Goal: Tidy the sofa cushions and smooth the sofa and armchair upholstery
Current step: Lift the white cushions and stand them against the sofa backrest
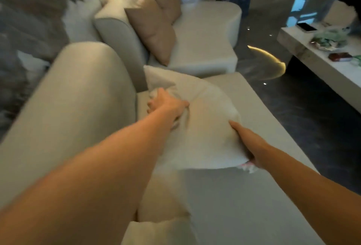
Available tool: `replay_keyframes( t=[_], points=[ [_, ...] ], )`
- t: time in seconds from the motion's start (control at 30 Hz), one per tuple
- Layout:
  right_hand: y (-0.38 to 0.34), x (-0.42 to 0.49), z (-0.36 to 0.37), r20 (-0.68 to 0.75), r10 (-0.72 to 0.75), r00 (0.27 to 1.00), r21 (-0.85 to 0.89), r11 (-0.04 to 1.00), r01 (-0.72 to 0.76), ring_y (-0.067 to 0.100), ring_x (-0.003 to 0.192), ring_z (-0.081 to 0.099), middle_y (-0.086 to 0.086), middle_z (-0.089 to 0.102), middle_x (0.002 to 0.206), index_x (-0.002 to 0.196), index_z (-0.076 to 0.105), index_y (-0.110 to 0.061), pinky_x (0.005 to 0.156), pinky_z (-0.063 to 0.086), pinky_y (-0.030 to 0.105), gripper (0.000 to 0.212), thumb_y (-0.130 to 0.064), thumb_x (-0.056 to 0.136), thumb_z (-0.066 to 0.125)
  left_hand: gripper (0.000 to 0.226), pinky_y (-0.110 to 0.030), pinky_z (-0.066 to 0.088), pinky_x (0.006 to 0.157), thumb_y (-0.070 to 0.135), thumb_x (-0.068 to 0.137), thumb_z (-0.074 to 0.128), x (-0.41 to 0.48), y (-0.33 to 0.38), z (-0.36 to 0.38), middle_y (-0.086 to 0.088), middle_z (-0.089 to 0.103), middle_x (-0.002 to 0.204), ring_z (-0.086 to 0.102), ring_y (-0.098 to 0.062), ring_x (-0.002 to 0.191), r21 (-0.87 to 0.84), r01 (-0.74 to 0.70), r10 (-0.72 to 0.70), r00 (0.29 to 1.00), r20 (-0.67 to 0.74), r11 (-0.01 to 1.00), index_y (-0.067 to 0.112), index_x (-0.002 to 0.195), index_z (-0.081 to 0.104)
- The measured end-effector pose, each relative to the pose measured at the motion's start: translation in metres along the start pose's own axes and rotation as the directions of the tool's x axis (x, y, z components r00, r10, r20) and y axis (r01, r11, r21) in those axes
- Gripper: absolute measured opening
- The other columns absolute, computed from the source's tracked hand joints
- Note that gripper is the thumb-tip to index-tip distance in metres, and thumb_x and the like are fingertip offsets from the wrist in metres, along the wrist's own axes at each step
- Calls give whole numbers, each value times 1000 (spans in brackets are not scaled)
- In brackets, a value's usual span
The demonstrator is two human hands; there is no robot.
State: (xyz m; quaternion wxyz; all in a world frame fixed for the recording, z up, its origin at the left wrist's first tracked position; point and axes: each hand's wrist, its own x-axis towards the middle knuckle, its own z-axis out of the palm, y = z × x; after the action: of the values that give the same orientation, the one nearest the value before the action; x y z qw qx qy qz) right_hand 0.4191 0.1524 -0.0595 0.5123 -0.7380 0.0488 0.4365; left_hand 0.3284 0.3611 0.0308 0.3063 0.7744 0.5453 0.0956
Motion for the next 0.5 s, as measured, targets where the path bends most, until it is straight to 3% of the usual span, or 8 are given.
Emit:
replay_keyframes(
  t=[0.07, 0.17, 0.27, 0.37, 0.43, 0.5],
  points=[
    [-14, -14, 53, 156, 93, 983, 148, 982, -116, 41, 101, 65, 19, 64, 125, 131, 58, -19, 60, 61, 48, 77, -73, 77, 62, 81, -43, 39, 105, 52, 71, 77, 17, 17, -54, -18, 45, 144, 43, -37, 133, 219, -54, 67, 996, -54, 974, 16, 137, 46],
    [-20, -36, 134, 272, 143, 952, 205, 958, -202, 39, 109, 60, 9, 56, 139, 134, 58, -23, 69, 59, 55, 74, -72, 79, 59, 82, -52, 36, 105, 54, 80, 66, 22, 12, -111, -22, 27, 155, 37, -44, 134, 503, -19, 47, 998, -44, 864, 18, 147, 36],
    [-16, -53, 193, 280, 160, 946, 185, 959, -217, 40, 111, 56, 1, 46, 143, 146, 42, -34, 74, 58, 54, 79, -74, 80, 56, 79, -52, 36, 98, 59, 85, 56, -3, -24, -130, -21, 7, 161, 31, -46, 133, 664, 16, -23, 1000, 1, 748, 31, 151, 24],
    [-10, -63, 212, 266, 147, 953, 246, 945, -215, 38, 114, 57, 6, 44, 149, 152, 29, -39, 83, 58, 57, 83, -72, 81, 56, 66, -51, 31, 97, 66, 81, 53, -29, -60, -128, -27, 23, 151, 32, -45, 128, 719, -125, 126, 991, 52, 683, 41, 139, 35],
    [-6, -67, 211, 234, 116, 965, 190, 968, -162, 38, 117, 52, 5, 37, 156, 155, 22, -39, 87, 55, 60, 82, -71, 85, 51, 59, -52, 32, 95, 65, 82, 52, -39, -68, -132, -26, 32, 143, 35, -44, 123, 708, -179, 217, 975, 37, 683, 37, 133, 40],
    [-4, -74, 205, 226, 90, 970, 97, 989, -115, 41, 123, 50, 4, 33, 159, 155, 17, -42, 92, 52, 62, 76, -69, 90, 45, 57, -53, 33, 96, 62, 83, 52, -47, -73, -140, -24, 29, 145, 33, -44, 125, 694, -216, 238, 969, 66, 687, 37, 133, 40]
  ],
)
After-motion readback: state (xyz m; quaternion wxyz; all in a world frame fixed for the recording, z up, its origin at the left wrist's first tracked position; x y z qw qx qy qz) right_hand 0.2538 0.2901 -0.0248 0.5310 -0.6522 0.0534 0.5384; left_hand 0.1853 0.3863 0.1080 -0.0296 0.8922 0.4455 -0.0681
